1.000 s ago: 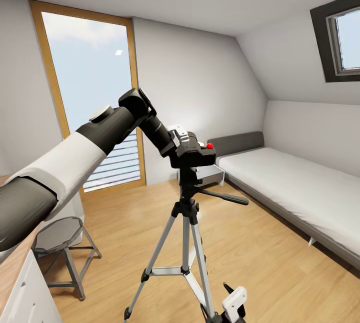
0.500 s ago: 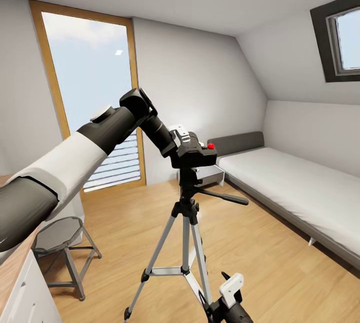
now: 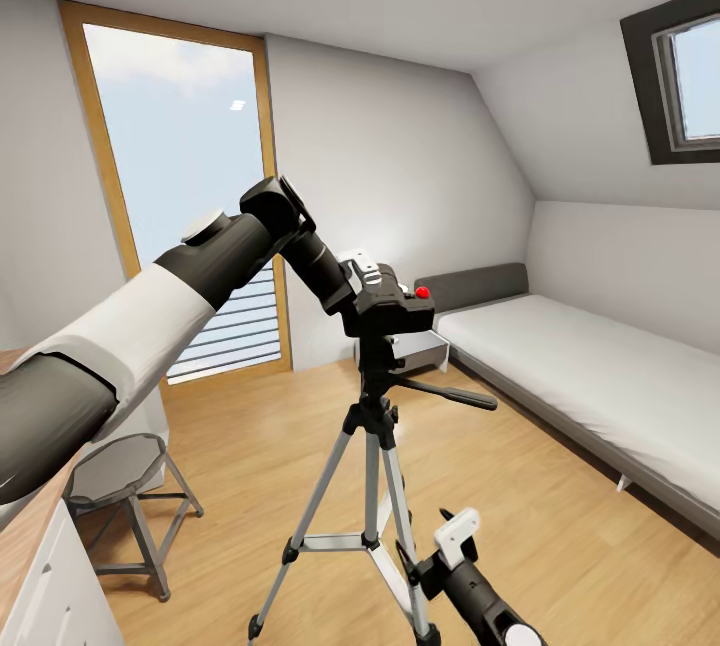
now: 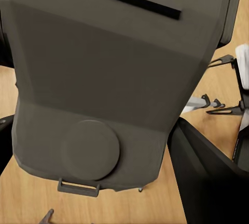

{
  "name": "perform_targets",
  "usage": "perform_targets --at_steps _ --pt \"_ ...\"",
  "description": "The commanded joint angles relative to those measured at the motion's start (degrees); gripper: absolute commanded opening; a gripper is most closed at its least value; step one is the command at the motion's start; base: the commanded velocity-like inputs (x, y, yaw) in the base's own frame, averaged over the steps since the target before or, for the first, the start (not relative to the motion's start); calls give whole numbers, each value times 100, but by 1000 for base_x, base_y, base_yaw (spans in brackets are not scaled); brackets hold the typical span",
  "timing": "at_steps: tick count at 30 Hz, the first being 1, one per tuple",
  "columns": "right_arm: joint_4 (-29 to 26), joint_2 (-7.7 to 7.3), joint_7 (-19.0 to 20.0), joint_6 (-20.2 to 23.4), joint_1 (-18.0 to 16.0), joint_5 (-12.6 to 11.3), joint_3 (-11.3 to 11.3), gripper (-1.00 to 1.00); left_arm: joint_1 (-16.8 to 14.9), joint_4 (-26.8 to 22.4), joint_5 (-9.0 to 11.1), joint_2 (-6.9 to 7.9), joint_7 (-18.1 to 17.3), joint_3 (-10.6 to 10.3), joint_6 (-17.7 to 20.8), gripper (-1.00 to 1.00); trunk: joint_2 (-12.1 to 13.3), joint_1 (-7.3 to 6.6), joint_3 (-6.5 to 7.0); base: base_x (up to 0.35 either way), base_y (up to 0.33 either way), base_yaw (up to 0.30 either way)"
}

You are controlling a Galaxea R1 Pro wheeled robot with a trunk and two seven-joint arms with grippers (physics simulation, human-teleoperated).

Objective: Attach the digital camera to the camera tripod in the bedroom.

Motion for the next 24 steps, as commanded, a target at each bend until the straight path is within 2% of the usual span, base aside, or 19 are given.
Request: perform_targets --at_steps 1,11,24 --pt "1 -3 4 5 -38 35 3 100 -2 -3 -61 -2 -55 2 61 -100 -5 2 -3 0 0 0" --pt "6 15 -1 191 -349 25 1 100 -2 -4 -61 -2 -55 2 61 -100 -5 2 -3 0 0 0" --pt "39 177 -8 524 -523 23 0 100 -2 -5 -61 -2 -55 2 61 -100 -5 2 -3 0 0 0"
